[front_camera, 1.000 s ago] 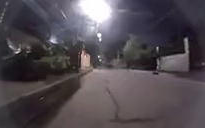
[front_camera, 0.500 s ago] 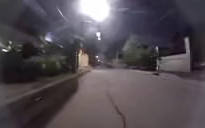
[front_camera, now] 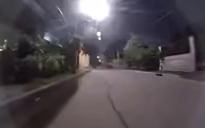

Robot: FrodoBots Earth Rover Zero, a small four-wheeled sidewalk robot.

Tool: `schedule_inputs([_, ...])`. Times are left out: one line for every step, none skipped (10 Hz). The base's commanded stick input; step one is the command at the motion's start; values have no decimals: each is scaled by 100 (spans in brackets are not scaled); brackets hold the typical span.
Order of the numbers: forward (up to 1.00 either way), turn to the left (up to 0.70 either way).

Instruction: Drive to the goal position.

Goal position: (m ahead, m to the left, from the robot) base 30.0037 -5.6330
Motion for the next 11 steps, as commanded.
schedule_inputs([70,0])
schedule_inputs([70,0])
schedule_inputs([70,0])
schedule_inputs([70,0])
schedule_inputs([70,-34])
schedule_inputs([70,-32])
schedule_inputs([70,-4])
schedule_inputs([70,-13])
schedule_inputs([70,-19])
schedule_inputs([70,0])
schedule_inputs([70,0])
